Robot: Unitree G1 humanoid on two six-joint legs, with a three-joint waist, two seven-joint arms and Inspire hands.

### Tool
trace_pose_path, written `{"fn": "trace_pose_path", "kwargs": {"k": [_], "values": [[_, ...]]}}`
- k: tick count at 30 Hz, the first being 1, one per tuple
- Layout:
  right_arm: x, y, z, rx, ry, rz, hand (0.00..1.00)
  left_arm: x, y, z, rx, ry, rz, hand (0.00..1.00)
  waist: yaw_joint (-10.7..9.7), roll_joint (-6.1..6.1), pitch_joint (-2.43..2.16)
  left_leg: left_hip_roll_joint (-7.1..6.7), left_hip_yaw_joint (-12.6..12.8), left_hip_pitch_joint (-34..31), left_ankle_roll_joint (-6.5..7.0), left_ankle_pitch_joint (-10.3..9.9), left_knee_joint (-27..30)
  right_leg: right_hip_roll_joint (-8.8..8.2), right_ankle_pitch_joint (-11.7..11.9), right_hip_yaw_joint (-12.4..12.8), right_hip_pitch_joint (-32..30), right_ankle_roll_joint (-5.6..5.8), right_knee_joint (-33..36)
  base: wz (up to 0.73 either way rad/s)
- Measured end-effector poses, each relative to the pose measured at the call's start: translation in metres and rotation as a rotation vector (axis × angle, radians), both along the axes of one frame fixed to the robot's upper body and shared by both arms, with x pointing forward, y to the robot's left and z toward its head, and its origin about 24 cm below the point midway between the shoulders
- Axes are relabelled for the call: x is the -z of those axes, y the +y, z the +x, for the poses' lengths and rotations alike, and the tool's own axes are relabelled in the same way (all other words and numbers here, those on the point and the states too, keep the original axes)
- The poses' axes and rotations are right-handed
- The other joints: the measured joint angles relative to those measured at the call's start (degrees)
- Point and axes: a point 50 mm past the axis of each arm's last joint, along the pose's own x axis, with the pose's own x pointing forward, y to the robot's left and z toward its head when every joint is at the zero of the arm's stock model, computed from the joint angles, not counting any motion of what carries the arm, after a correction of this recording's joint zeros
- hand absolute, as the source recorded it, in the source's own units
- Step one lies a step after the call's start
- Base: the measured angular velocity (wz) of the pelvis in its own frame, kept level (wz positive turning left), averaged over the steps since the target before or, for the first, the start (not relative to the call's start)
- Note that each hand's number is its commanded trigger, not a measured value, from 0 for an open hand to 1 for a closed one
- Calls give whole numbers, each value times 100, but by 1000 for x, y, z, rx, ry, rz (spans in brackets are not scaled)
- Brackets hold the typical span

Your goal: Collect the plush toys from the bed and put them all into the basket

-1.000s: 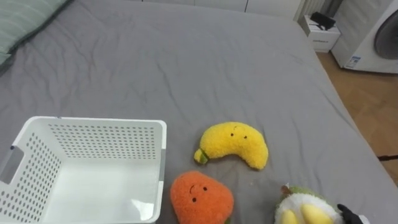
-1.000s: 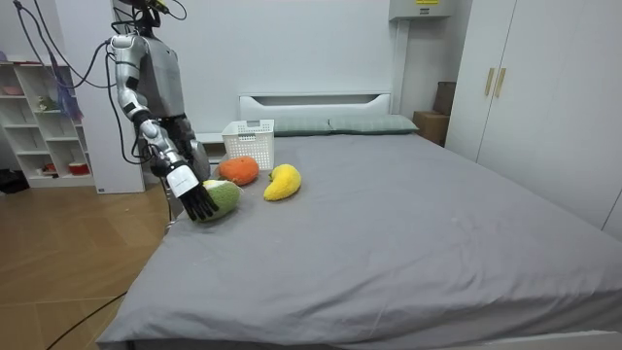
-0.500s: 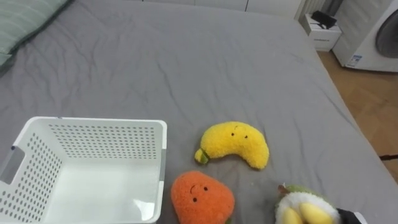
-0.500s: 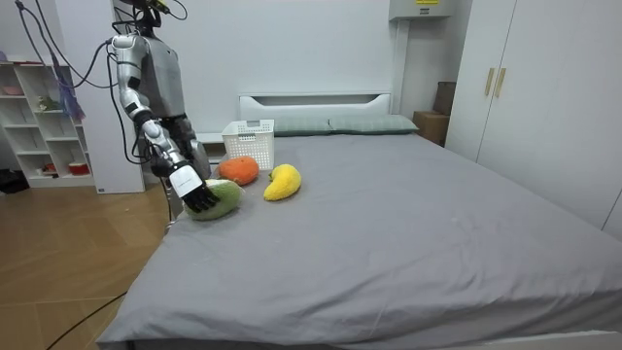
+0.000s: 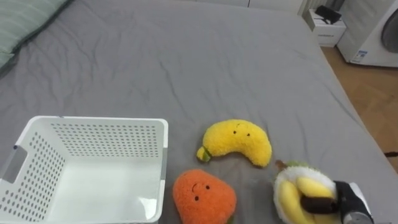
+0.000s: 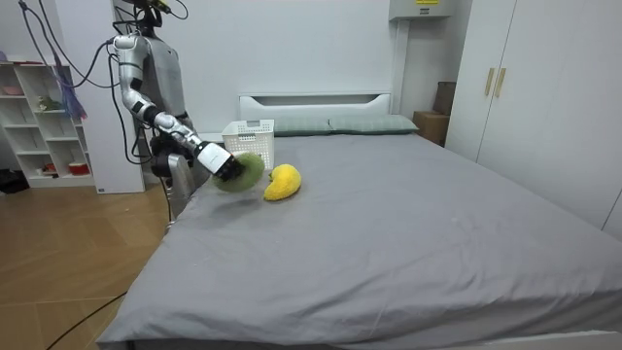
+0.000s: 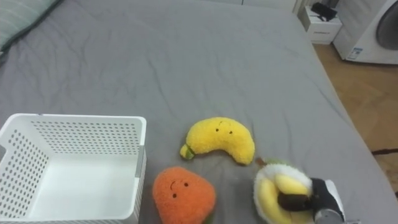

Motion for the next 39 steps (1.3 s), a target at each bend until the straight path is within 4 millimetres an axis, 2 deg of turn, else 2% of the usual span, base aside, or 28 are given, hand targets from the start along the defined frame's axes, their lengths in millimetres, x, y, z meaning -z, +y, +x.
{"fn": "trace_pose_path", "kwargs": {"k": [4,9,15,19,21,25,26,28,30,33,39], "values": [[-38,9,29,-65,-173,-35,91,-1,0,9,12,-32,3,0,50,-11,-1,-12,-46,-5,5,4,-1,-7,0,-33,12,1,-3,4],[-69,24,53,-143,-295,-51,81,-1,-1,14,11,-44,0,0,147,-12,-1,-16,-71,-22,5,6,-3,-3,0,-33,5,1,-2,0],[-101,49,66,-275,-411,-41,76,0,-4,15,17,-55,-6,0,306,-24,-8,-26,-158,-89,9,16,3,-19,0,-148,-11,2,-1,7],[-122,65,81,-341,-488,-42,75,0,-6,15,27,-51,-8,0,397,-62,8,-35,-216,-138,12,37,5,-32,2,-270,-13,4,-14,10],[-125,68,83,-362,-491,-39,74,1,-8,16,32,-53,-11,0,463,-96,-6,-39,-255,-168,14,42,17,-38,3,-337,-9,5,-17,11],[-125,81,89,-420,-458,-46,74,2,-10,17,35,-48,-20,0,755,-110,-3,-48,-315,-168,15,46,36,-45,6,-402,18,10,-19,7],[-124,84,89,-430,-451,-50,75,2,-10,18,35,-49,-21,0,762,-112,2,-54,-351,-172,16,47,48,-51,6,-433,30,10,-19,19],[-126,91,93,-475,-443,-57,75,2,-11,23,43,-60,-21,0,840,-135,59,-88,-495,-200,20,67,76,-73,5,-543,67,11,-23,25],[-128,94,94,-491,-446,-56,74,2,-11,26,46,-68,-20,0,881,-161,70,-121,-636,-281,27,94,115,-100,4,-670,67,12,-25,36],[-132,99,97,-525,-447,-89,73,1,-12,33,50,-90,-18,0,1024,-191,64,-146,-755,-356,31,129,136,-114,5,-788,63,14,-26,25],[-136,103,101,-548,-444,-91,61,-1,-14,40,57,-121,-20,0,1238,-245,39,-204,-997,-471,33,195,195,-147,6,-992,77,14,-29,20]]}}
